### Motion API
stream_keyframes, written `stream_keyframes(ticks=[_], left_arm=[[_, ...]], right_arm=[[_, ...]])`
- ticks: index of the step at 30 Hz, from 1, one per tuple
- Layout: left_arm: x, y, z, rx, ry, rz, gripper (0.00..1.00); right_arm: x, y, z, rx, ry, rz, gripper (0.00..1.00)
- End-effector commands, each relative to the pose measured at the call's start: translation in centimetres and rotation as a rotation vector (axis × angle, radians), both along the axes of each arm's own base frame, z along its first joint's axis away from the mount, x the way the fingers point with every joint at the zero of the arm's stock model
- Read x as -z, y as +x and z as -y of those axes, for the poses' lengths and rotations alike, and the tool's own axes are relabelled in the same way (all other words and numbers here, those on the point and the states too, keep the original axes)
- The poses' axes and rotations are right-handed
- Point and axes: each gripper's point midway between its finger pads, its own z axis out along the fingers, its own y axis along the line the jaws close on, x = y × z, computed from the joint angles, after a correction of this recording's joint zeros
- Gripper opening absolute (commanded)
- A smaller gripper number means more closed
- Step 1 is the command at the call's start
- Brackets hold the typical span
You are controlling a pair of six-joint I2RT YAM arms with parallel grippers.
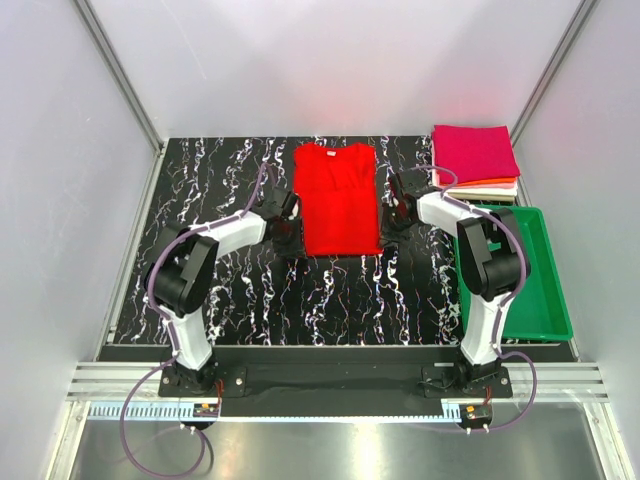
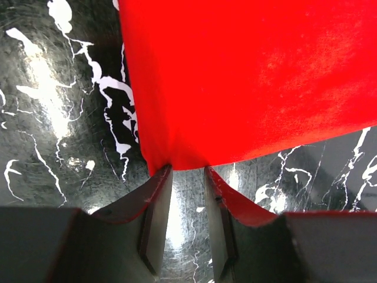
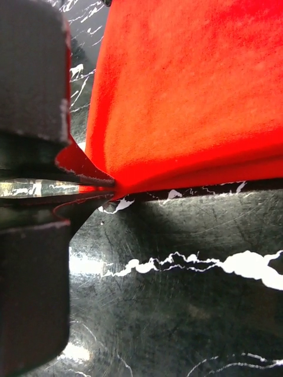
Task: Fold and stack the t-shirts
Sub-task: Fold the tshirt
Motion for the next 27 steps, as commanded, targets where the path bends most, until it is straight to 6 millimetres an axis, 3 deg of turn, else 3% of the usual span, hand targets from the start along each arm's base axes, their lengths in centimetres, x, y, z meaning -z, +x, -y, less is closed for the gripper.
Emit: stream_keyframes(ticks=[1,9,11,14,16,21,27], left_arm=[[-1.7,0.2,-0.3,-0.025,0.011,0.055,0.36],[-8.3,1.7,1.5,0.021,-0.117,0.160,0.40],[-8.1,1.9,1.9,0.024,-0.129,0.149,0.40],[-7.1,2.1,1.5,0.003,-0.127,0.114,0.40],[-6.4,2.1,0.5,-0.026,-0.121,0.094,0.41],[-4.6,1.6,-1.7,-0.064,-0.078,0.078,0.47],[-3.0,1.1,-1.5,-0.074,-0.099,0.047,0.51]], right_arm=[[-1.2,0.0,1.0,0.008,-0.044,0.064,0.14],[-6.1,-0.3,-1.0,-0.005,0.090,0.131,0.17],[-7.1,0.0,-2.2,-0.031,0.136,0.138,0.16],[-7.3,0.2,-2.5,-0.018,0.149,0.133,0.17],[-7.2,0.2,-2.0,0.001,0.125,0.138,0.27],[-5.3,-0.3,-0.7,0.027,0.068,0.112,0.39],[-3.2,-0.6,0.0,0.019,0.041,0.075,0.43]])
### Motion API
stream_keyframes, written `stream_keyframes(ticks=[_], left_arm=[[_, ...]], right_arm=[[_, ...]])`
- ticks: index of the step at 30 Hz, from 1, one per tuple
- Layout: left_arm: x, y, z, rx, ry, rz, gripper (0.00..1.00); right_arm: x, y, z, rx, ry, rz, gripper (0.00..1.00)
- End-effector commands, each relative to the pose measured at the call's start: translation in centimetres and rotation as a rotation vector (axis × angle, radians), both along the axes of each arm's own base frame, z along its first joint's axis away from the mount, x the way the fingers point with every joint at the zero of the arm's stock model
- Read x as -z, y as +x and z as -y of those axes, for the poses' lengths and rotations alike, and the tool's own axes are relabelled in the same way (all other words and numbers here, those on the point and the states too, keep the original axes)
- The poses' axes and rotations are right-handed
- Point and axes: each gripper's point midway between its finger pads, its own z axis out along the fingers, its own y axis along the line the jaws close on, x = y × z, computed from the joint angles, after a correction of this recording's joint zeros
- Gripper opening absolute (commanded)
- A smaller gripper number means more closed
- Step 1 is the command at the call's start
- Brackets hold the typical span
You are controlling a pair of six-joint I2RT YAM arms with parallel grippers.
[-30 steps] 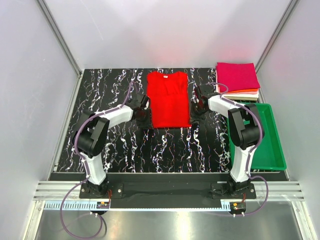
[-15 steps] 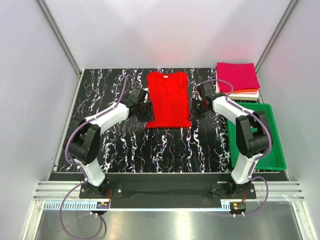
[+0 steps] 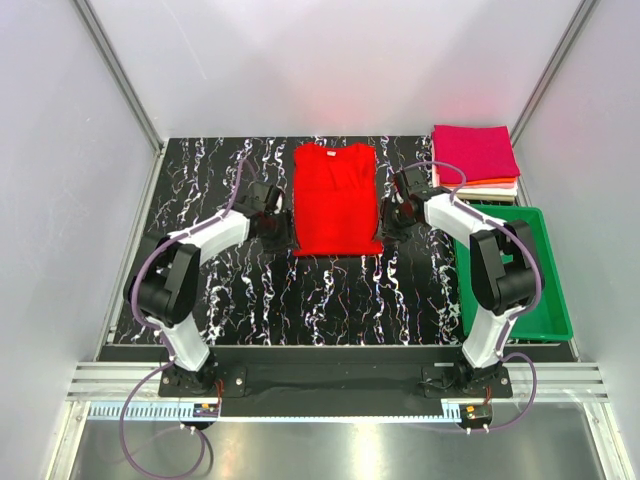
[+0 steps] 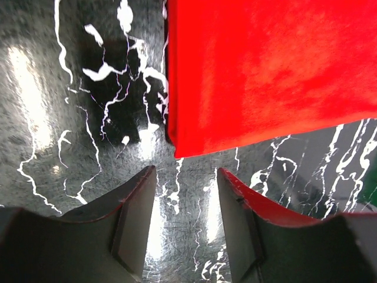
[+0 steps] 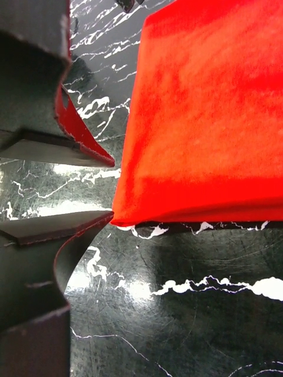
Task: Fold and stack the t-shirts
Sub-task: Fold the tshirt
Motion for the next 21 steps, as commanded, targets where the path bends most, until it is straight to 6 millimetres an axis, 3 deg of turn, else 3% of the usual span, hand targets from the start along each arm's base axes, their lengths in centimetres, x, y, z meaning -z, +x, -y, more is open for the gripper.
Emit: stream_keyframes(ticks=[1,7,21], left_arm=[[0.3,0.6,0.9,0.003,-0.038,0.023,0.51],[1.6,0.6,1.1,-0.006,-0.050,-0.006,0.50],[3.6,0.3,0.6,-0.029,-0.029,-0.047,0.34]], right_arm=[[1.2,0.2,0.7,-0.002,-0.032,-0.002,0.43],[3.1,-0.3,1.4,-0.011,-0.051,-0.037,0.43],[5.2,-1.1,1.6,-0.002,-0.036,-0.070,0.37]])
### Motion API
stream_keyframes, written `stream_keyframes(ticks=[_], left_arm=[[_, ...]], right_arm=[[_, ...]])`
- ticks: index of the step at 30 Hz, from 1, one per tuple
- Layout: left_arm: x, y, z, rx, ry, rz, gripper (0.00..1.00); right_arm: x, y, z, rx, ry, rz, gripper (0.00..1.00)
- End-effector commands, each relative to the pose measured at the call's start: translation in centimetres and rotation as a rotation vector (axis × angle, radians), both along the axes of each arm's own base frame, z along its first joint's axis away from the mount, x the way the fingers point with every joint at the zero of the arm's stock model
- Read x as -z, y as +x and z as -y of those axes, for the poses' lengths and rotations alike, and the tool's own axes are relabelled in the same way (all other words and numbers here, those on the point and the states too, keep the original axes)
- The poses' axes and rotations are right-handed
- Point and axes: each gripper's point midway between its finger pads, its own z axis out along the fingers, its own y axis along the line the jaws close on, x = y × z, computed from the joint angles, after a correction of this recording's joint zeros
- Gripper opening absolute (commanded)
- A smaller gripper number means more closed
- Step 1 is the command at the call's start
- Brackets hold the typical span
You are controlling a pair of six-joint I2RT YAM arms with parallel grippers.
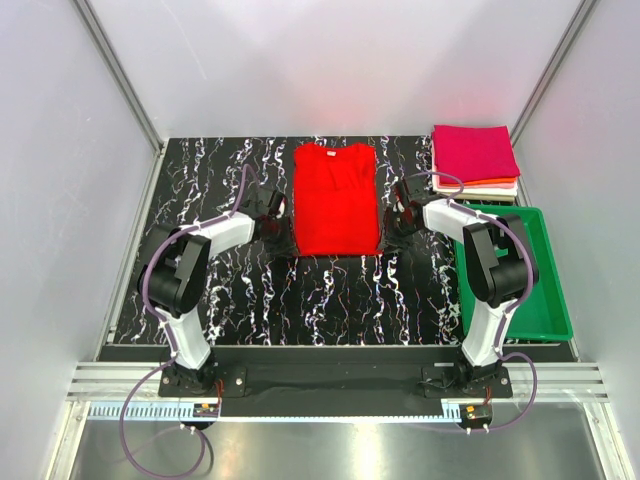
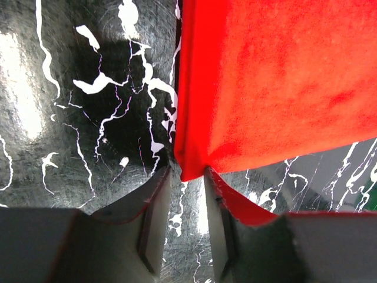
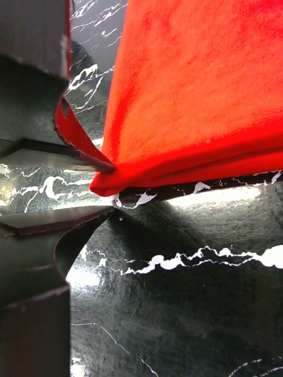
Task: Fold and stack the t-shirts
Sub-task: Fold the tshirt
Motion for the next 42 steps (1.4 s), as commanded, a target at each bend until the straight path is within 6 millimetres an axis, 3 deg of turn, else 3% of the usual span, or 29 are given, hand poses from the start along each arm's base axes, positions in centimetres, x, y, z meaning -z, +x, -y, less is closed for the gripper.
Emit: stream_keyframes(ticks=[1,6,9,12,20,26,28,29,31,32,34,38,42], left_arm=[[0.7,0.3,0.0,-0.007,-0.012,0.003,0.32],[0.5,0.4,0.5,0.001,-0.034,0.011,0.19],[0.0,0.5,0.8,0.015,-0.049,0.023,0.00],[-0.8,0.4,0.9,0.016,-0.064,0.037,0.00],[-3.6,-1.8,0.1,-0.015,-0.086,0.074,0.00],[-5.5,-5.6,1.1,0.037,-0.091,0.096,0.00],[-5.1,-7.4,1.0,0.043,-0.076,0.078,0.00],[-5.9,-8.0,1.1,0.048,-0.084,0.095,0.00],[-6.1,-9.6,1.1,0.058,-0.051,0.102,0.00],[-7.4,-10.0,1.2,0.060,-0.061,0.138,0.00],[-8.2,-11.0,1.3,0.056,-0.054,0.156,0.00],[-10.6,-11.2,1.4,0.051,-0.078,0.210,0.00],[-12.2,-9.4,1.4,0.041,-0.051,0.249,0.00]], right_arm=[[1.2,-0.4,0.5,0.004,-0.014,-0.008,0.36],[1.0,-0.6,0.3,0.001,-0.002,-0.002,0.31],[0.9,-0.8,0.3,-0.007,0.007,0.001,0.19],[0.5,-0.9,0.3,-0.012,0.011,0.014,0.00],[-1.7,-3.4,1.5,0.043,0.010,0.050,0.00],[-2.3,-7.8,3.3,0.106,-0.010,0.027,0.00],[-3.1,-9.6,3.8,0.139,0.003,0.028,0.00],[-4.5,-9.9,3.9,0.148,0.022,0.070,0.00],[-4.8,-11.5,4.1,0.183,0.045,0.061,0.00],[-6.3,-11.9,3.9,0.184,0.082,0.102,0.00],[-7.1,-13.0,3.9,0.195,0.108,0.104,0.00],[-11.1,-13.4,4.0,0.203,0.152,0.210,0.00],[-14.0,-11.6,4.5,0.191,0.117,0.296,0.00]])
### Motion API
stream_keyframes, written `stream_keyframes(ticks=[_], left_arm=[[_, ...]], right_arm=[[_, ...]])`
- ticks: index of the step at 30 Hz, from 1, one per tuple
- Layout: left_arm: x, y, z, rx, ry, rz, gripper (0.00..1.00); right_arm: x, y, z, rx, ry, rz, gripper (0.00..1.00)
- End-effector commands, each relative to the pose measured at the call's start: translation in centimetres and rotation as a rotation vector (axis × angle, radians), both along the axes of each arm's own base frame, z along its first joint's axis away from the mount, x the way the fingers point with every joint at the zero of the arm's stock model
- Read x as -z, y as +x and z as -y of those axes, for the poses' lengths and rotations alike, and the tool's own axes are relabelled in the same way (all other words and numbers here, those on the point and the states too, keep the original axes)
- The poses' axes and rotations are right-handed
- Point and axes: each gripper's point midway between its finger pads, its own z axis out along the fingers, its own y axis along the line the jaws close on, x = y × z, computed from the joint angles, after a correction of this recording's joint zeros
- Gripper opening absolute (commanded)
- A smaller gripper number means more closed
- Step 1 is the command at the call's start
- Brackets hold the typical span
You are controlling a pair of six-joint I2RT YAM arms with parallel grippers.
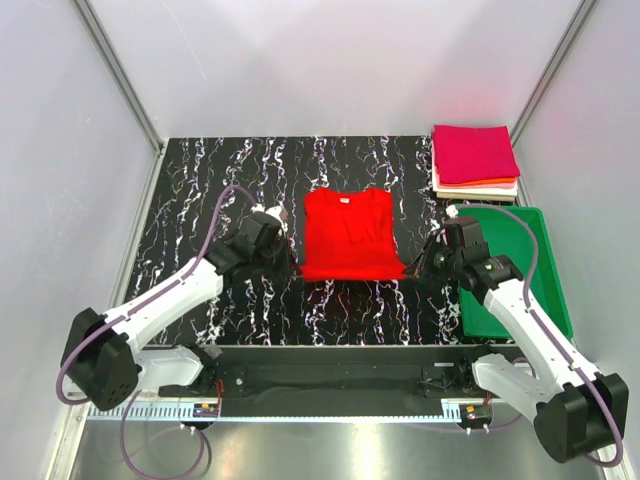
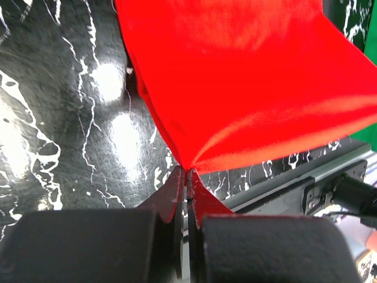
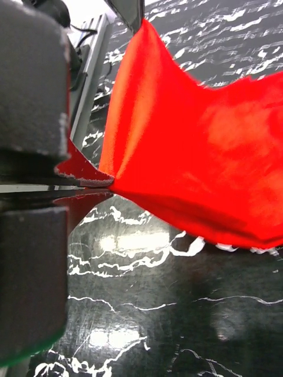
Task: Fold and stack the t-shirts
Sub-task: Fold the tshirt
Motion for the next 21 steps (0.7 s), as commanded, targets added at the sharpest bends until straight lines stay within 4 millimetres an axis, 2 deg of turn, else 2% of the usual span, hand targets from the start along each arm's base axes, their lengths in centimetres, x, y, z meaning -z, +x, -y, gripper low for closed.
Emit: stream_keyframes(ticks=[1,2,3,4,5,6,8,9,10,11,12,13,14,15,16,17,18,19,20,21], left_arm=[[-1.9,2.7,-0.9,-0.066,0.041,0.058,0.00],[-1.5,3.3,-0.8,-0.066,0.051,0.044,0.00],[-1.6,3.8,-0.8,-0.070,0.052,0.045,0.00],[-2.7,5.1,-0.8,-0.076,0.045,0.071,0.00],[-2.2,5.8,-0.6,-0.076,0.054,0.055,0.00],[-3.6,7.0,-0.3,-0.077,0.040,0.085,0.00],[-3.7,8.6,-0.3,-0.080,0.045,0.084,0.00],[-5.0,9.9,0.0,-0.083,0.031,0.115,0.00],[-4.5,11.1,-0.2,-0.091,0.048,0.109,0.00],[-4.7,11.8,-0.2,-0.092,0.044,0.110,0.00],[-6.0,12.9,0.2,-0.094,0.021,0.130,0.00],[-5.2,14.1,0.0,-0.105,0.025,0.108,0.00],[-5.4,14.8,0.1,-0.103,0.018,0.112,0.00],[-6.6,16.0,0.4,-0.106,0.005,0.140,0.00],[-5.6,17.0,0.4,-0.103,0.022,0.127,0.00],[-5.7,17.7,0.7,-0.096,0.019,0.132,0.00],[-6.8,19.0,0.8,-0.100,0.010,0.162,0.00],[-5.8,19.9,0.9,-0.098,0.024,0.149,0.00],[-5.6,20.5,0.9,-0.104,0.025,0.149,0.00],[-6.4,21.7,0.8,-0.112,0.018,0.171,0.00]], right_arm=[[-2.4,2.0,1.0,0.035,-0.069,0.065,0.00],[-1.8,2.7,1.3,0.039,-0.104,0.046,0.00],[-2.6,3.6,1.3,0.040,-0.117,0.065,0.00],[-2.7,4.2,1.3,0.028,-0.137,0.070,0.00],[-2.0,5.0,1.5,0.027,-0.169,0.048,0.00],[-2.7,6.0,1.5,0.020,-0.184,0.068,0.00],[-2.1,7.3,1.5,0.012,-0.217,0.048,0.00],[-3.0,8.5,1.3,0.009,-0.223,0.076,0.00],[-3.1,9.2,1.3,0.008,-0.231,0.079,0.00],[-2.3,10.0,1.2,0.003,-0.243,0.052,0.00],[-3.4,11.2,1.0,0.005,-0.241,0.078,0.00],[-3.6,11.9,1.1,-0.001,-0.251,0.087,0.00],[-3.7,13.3,1.0,0.001,-0.258,0.089,0.00],[-3.8,14.0,1.2,-0.001,-0.268,0.091,0.00],[-3.9,14.6,1.2,-0.002,-0.270,0.094,0.00],[-4.0,15.8,1.1,-0.003,-0.271,0.099,0.00],[-4.0,16.4,1.3,-0.007,-0.279,0.101,0.00],[-3.3,17.2,1.4,-0.010,-0.286,0.086,0.00],[-3.9,18.2,1.4,-0.009,-0.288,0.105,0.00],[-3.8,18.8,1.5,-0.013,-0.292,0.106,0.00]])
